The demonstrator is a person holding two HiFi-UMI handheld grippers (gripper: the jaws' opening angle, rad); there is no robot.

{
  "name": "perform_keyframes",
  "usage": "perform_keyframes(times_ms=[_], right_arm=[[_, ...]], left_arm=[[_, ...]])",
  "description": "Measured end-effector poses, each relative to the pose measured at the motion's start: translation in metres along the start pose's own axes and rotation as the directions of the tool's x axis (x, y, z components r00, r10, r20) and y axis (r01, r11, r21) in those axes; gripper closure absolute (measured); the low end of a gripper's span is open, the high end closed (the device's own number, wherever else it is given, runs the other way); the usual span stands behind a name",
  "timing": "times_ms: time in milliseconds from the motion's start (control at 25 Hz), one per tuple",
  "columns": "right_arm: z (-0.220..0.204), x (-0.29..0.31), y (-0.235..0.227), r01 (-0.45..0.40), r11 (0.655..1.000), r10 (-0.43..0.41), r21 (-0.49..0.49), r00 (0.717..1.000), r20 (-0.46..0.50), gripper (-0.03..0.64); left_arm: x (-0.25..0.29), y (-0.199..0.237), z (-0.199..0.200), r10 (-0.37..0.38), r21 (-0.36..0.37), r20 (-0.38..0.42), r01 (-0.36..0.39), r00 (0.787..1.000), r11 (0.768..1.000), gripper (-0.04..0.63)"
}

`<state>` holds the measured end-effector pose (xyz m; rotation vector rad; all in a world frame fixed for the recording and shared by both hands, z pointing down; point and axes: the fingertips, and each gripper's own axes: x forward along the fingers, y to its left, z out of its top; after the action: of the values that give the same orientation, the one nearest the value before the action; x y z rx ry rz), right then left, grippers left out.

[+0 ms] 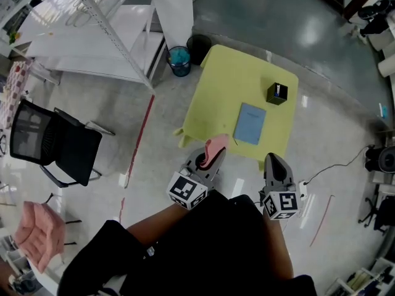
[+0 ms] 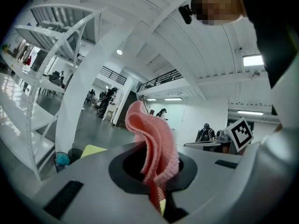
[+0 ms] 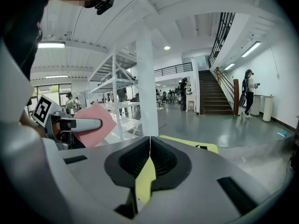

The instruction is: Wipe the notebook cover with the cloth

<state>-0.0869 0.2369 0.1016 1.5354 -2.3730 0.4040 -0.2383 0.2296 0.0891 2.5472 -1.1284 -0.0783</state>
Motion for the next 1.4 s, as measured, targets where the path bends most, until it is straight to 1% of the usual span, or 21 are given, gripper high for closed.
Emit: perform_keyframes(times_ms=[80,160,360,560,680,760,880,1000,1120,1200,1280,1320,1400], right_arm=[[0.004,0.012,-0.008,0.023,1.000,-0.023,0.019,1.000,-0.001,0.585],[0.005,0.020,-0.015,0.038,0.999,-0.038,0.029,0.999,-0.010,0.584],[0.004,0.039,-0.035,0.050,0.998,-0.049,0.044,0.998,-0.028,0.584],[0.004,0.059,-0.062,0.033,0.999,-0.032,0.034,0.999,-0.017,0.584],[0.005,0.075,-0.084,0.000,0.999,0.000,0.044,1.000,-0.003,0.584],[0.009,0.087,-0.101,-0.021,0.998,0.021,0.058,1.000,0.004,0.584],[0.011,0.108,-0.126,-0.048,0.996,0.046,0.076,0.999,0.017,0.584],[0.004,0.129,-0.154,-0.055,0.994,0.054,0.098,0.998,0.014,0.584],[-0.002,0.148,-0.183,-0.067,0.994,0.066,0.089,0.998,0.019,0.584],[-0.008,0.164,-0.197,-0.100,0.992,0.099,0.082,0.995,0.015,0.586],[-0.014,0.177,-0.202,-0.145,0.987,0.145,0.062,0.989,0.004,0.586],[-0.016,0.182,-0.202,-0.167,0.985,0.167,0.047,0.986,-0.001,0.586],[-0.022,0.195,-0.204,-0.196,0.980,0.197,0.028,0.980,-0.010,0.586]], left_arm=[[0.011,0.015,0.001,0.001,-0.015,-0.015,-0.001,1.000,1.000,0.572],[0.022,0.026,-0.001,0.008,-0.013,-0.036,-0.009,0.999,1.000,0.572],[0.049,0.043,-0.017,0.033,-0.026,-0.107,-0.036,0.994,0.999,0.572],[0.080,0.045,-0.032,0.037,-0.034,-0.154,-0.043,0.987,0.999,0.572],[0.109,0.047,-0.033,0.056,-0.052,-0.166,-0.065,0.984,0.997,0.572],[0.132,0.048,-0.032,0.079,-0.051,-0.175,-0.089,0.981,0.995,0.572],[0.166,0.053,-0.040,0.111,-0.024,-0.208,-0.119,0.972,0.993,0.572],[0.198,0.062,-0.059,0.136,-0.002,-0.250,-0.141,0.959,0.990,0.572],[0.228,0.074,-0.076,0.161,0.015,-0.280,-0.164,0.946,0.986,0.572],[0.246,0.082,-0.087,0.177,0.056,-0.296,-0.168,0.939,0.984,0.572],[0.258,0.088,-0.099,0.201,0.126,-0.302,-0.170,0.932,0.977,0.572],[0.262,0.091,-0.105,0.214,0.142,-0.304,-0.178,0.928,0.974,0.572],[0.270,0.104,-0.122,0.239,0.133,-0.313,-0.207,0.919,0.969,0.572]])
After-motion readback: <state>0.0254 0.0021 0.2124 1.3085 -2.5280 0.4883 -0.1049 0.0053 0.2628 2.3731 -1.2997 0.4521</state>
